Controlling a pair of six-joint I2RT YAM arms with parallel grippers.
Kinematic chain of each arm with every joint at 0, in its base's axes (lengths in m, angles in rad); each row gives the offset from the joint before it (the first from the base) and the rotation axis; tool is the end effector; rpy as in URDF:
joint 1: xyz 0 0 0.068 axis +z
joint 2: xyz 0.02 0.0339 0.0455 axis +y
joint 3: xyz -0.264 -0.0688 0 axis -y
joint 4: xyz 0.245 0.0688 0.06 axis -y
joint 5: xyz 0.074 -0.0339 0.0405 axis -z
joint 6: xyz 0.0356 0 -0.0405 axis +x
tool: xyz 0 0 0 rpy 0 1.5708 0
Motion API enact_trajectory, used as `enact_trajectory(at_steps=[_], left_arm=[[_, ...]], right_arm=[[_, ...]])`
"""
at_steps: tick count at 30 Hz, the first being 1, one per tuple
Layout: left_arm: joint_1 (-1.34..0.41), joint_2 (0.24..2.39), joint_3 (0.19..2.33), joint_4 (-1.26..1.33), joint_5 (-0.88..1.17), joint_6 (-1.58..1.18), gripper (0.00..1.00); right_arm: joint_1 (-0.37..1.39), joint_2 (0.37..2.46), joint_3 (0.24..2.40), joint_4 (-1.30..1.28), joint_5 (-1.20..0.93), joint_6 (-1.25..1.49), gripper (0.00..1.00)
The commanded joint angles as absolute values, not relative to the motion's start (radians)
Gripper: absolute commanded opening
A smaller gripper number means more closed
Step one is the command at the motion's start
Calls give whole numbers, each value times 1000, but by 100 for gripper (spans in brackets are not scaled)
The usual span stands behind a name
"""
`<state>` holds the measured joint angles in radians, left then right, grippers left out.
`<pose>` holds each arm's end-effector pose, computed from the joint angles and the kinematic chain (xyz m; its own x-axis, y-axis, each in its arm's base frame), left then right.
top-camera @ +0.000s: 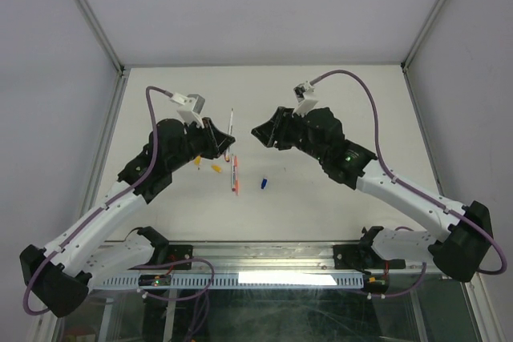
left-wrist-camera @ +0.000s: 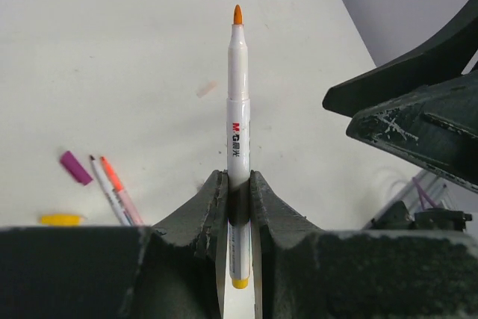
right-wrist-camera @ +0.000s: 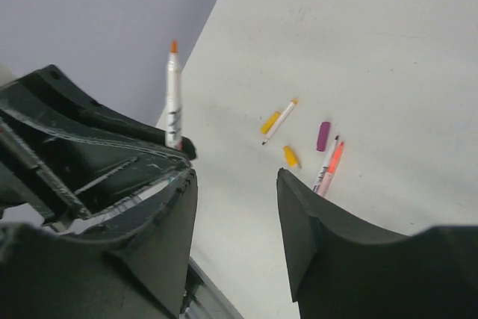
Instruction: Insert the pens into the pen caps
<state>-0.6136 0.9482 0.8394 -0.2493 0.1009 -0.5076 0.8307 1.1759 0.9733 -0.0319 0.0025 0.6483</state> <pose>0.1767 -0.1288 0.3227 -0.5664 -0.1926 -0.8013 0.4288 0.7615 -0.4861 0.1869 0.2046 0.3412 -0.5698 0.2715 -0.7756 -0.4927 0.6426 0.5868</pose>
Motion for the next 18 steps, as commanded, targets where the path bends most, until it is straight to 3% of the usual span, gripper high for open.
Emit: enact_trajectory(at_steps=[1, 11, 18], left_arm=[[-609, 835, 835, -263, -36, -393, 0], [-608, 658, 743, -255, 7, -309, 0], [-608, 681, 756, -334, -80, -349, 0]], right_arm=[[832, 1166, 1036, -124, 71, 558, 50], [832, 1294, 1100, -316, 175, 579, 52], [835, 1414, 1140, -385, 90, 603, 52]])
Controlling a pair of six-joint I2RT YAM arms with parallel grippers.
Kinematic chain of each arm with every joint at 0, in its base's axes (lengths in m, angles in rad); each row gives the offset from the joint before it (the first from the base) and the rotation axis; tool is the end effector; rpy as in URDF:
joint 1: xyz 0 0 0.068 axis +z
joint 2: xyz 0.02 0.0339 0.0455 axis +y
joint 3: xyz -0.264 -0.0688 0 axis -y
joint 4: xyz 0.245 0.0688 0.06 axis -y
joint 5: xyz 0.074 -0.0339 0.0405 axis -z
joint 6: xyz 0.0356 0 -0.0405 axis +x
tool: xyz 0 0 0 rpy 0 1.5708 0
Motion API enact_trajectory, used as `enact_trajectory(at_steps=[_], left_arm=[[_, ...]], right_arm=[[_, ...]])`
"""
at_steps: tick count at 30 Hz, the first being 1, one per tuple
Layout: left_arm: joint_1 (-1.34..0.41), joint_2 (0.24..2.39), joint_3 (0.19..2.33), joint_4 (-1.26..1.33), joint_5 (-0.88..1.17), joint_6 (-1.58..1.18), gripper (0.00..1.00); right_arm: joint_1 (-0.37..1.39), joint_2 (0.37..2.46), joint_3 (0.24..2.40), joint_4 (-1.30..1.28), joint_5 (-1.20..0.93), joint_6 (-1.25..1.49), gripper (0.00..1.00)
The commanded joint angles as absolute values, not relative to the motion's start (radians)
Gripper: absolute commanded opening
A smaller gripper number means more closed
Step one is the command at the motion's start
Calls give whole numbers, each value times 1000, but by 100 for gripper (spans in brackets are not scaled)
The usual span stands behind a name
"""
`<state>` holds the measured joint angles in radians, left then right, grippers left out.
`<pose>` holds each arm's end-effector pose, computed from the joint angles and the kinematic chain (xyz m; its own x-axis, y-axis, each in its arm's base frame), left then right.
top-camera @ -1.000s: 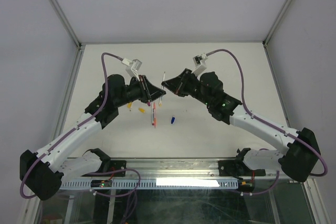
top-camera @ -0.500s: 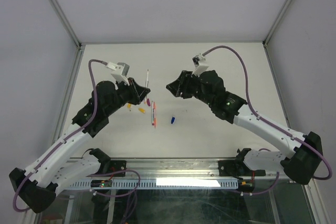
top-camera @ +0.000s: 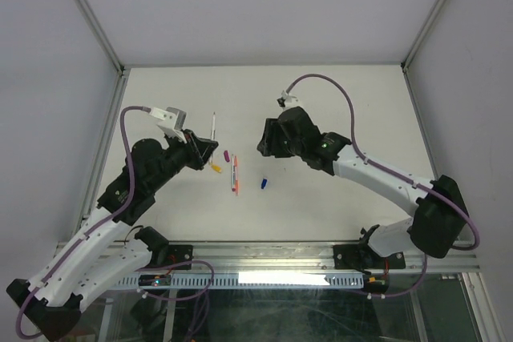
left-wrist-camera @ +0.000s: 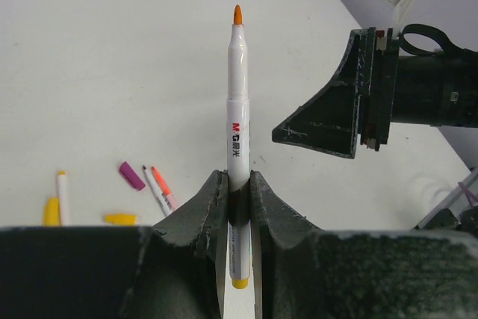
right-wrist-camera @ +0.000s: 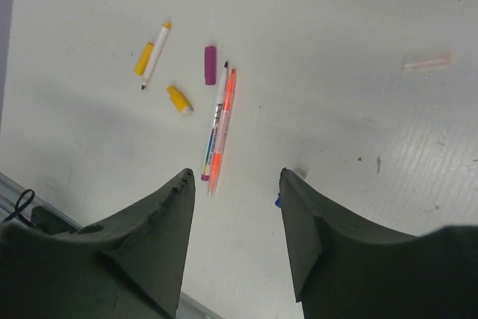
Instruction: Insert the pens into the pen caps
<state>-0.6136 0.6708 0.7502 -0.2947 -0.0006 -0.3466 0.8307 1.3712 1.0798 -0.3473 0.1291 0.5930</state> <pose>0.1306 -0.0920 0.3334 -0.3597 -0.1621 -0.9189 0.4818 0.8111 -0.3317 0.2106 0.2238 0.2942 -0.7037 0.0513 -0.7087 -0.3248 0.8639 0.3850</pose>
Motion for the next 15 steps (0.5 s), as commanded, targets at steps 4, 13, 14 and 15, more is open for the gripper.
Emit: enact_trajectory(at_steps=[4, 13, 14, 15], left_arm=[[-609, 652, 737, -343, -136, -374, 0], [-604, 580, 787, -517, -407, -471, 0], [-604, 568, 798, -538, -441, -485, 0], [-604, 555, 812, -557, -475, -492, 0]], right_arm=[[885, 1497, 1186, -401, 113, 592, 51], [994, 1786, 1437, -414, 38, 462, 49], [1002, 1815, 1466, -411, 30, 448, 48], [1008, 1845, 1497, -410, 25, 441, 48]])
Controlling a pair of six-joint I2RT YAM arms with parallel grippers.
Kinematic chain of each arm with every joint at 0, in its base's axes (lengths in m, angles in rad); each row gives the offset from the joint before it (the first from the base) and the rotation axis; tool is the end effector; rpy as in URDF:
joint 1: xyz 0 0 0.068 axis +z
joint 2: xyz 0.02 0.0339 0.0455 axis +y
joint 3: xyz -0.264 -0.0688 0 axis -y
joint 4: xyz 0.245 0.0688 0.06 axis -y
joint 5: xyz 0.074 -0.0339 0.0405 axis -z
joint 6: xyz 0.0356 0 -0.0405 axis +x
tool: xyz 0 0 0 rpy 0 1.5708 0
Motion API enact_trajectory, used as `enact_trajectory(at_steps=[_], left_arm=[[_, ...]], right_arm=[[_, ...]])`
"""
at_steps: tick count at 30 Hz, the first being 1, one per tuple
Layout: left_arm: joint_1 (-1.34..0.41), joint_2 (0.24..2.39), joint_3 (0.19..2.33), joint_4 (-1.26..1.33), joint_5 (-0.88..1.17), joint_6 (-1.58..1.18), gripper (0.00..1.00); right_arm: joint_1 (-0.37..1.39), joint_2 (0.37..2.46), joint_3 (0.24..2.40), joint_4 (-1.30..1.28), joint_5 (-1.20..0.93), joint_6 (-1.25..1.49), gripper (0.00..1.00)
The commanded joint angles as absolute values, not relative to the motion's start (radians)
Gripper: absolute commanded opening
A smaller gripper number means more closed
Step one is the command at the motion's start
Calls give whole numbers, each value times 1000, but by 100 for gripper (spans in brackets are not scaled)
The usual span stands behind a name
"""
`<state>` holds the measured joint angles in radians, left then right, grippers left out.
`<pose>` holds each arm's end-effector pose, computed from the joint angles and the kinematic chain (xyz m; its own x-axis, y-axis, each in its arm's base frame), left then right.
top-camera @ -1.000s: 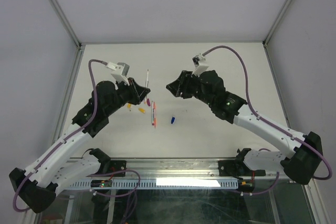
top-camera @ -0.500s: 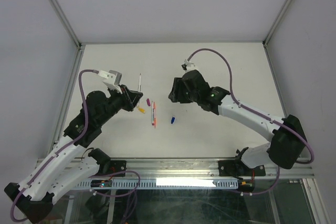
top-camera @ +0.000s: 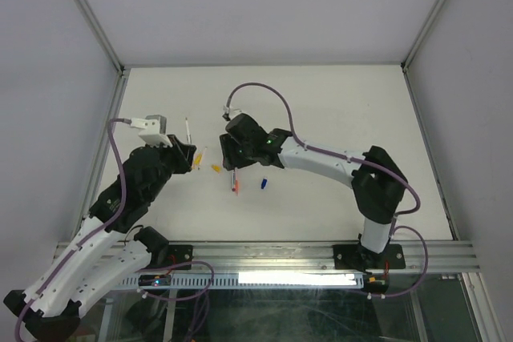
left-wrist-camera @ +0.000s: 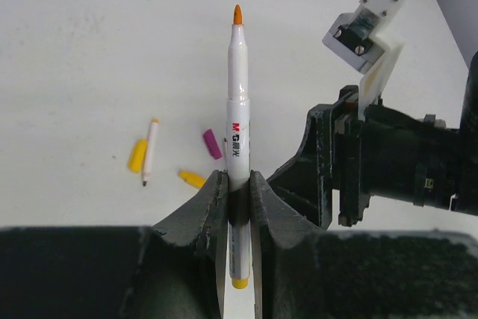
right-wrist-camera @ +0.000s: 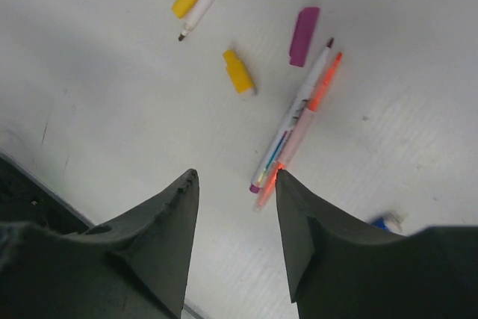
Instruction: Insert the pens into the pen caps
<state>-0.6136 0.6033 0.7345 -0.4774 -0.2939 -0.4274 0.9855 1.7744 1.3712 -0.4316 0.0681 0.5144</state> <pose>0.1198 -0.0718 0.3181 -0.3886 -0.2116 -0.8968 0.1838 0.9359 -0.3005 0.2207 0.3286 0.2499 -0.7532 -0.2479 -0.6093 -0.5006 0.8170 0.2864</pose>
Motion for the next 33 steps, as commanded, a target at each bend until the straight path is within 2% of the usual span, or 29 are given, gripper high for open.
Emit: enact_trajectory(at_steps=[1, 9, 19, 26, 33], left_arm=[[-604, 544, 827, -577, -502, -495, 0], [-604, 453, 917, -645, -599, -489, 0], [-604, 395, 1008, -726, -654, -480, 0], [-604, 394, 1023, -739, -654, -483, 0], [-604, 402, 1020, -755, -653, -481, 0]], right_arm=[[1015, 1875, 1528, -411, 21, 434, 48], [1040, 2089, 1742, -371, -12, 321, 48], [1042, 2264, 1896, -303, -91, -14, 58], [1040, 2404, 2074, -379, -135, -190, 65], [1027, 2526, 2278, -498, -178, -218, 70]])
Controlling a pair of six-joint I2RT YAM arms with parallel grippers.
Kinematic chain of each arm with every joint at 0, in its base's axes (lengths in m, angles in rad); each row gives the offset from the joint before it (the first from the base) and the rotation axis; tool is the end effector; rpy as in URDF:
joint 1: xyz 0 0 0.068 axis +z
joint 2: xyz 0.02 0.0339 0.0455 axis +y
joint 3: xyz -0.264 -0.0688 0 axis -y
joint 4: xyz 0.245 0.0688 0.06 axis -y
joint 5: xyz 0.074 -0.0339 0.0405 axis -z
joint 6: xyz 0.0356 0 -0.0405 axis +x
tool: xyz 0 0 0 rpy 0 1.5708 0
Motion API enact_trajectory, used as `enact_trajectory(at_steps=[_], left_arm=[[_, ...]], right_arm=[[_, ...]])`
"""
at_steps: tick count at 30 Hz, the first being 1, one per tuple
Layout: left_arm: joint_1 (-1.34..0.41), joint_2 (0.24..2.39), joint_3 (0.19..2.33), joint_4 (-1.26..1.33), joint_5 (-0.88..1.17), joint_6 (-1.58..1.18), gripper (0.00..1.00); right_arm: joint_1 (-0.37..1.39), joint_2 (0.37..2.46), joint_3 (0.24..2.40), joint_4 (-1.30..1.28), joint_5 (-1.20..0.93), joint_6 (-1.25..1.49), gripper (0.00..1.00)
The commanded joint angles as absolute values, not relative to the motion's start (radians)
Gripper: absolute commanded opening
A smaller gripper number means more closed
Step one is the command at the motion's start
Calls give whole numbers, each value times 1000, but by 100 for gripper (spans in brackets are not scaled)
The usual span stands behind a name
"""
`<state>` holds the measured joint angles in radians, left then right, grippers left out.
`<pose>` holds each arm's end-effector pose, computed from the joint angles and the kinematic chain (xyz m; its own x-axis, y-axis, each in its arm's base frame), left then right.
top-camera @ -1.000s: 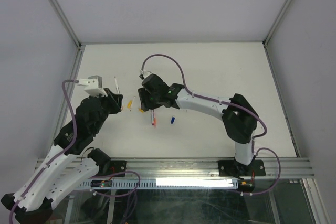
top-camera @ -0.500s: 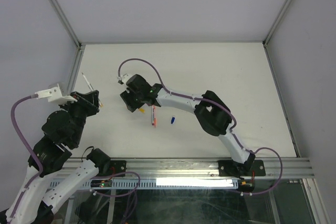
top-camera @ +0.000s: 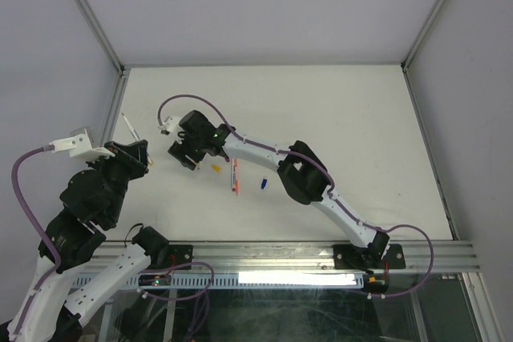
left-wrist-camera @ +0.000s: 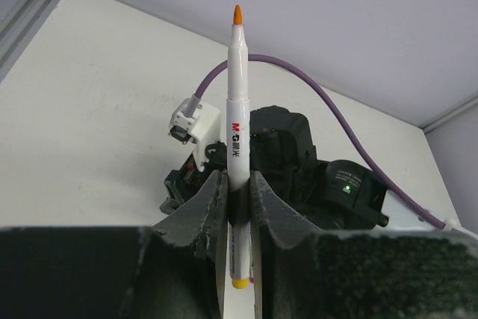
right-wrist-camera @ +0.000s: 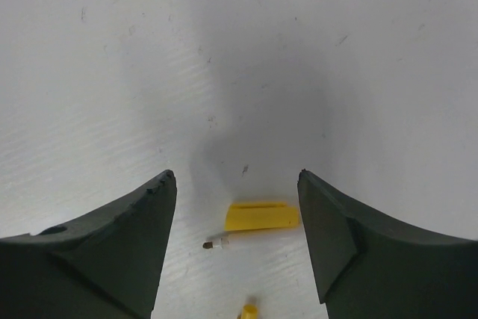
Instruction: Insert the pens into the pen caps
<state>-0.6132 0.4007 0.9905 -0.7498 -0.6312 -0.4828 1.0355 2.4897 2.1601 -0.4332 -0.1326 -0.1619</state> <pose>0.0518 -0.0108 0.3862 -0.1099 -0.3810 -0.9180 -0.0710 0.9243 -0.3751 0.2817 0.4842 0.1756 -0.2026 -0.6548 -0.7282 -0.9463 0.3221 -0.0264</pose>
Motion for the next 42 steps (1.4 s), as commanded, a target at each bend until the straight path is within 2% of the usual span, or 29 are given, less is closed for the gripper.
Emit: enact_trajectory(at_steps=[1, 20, 31, 42], left_arm=[[-604, 402, 1021, -755, -654, -480, 0], [-604, 420, 980, -730, -629, -498, 0], [-604, 409, 973, -726, -621, -497, 0], [-604, 406, 958, -718, -614, -498, 0]], right_arm=[[1025, 2534, 2289, -505, -181, -218, 70], [1008, 2548, 2271, -600, -218, -222, 68], [1016, 2536, 2243, -610, -175, -228, 52], [1023, 2514, 2210, -626, -179, -245, 57]])
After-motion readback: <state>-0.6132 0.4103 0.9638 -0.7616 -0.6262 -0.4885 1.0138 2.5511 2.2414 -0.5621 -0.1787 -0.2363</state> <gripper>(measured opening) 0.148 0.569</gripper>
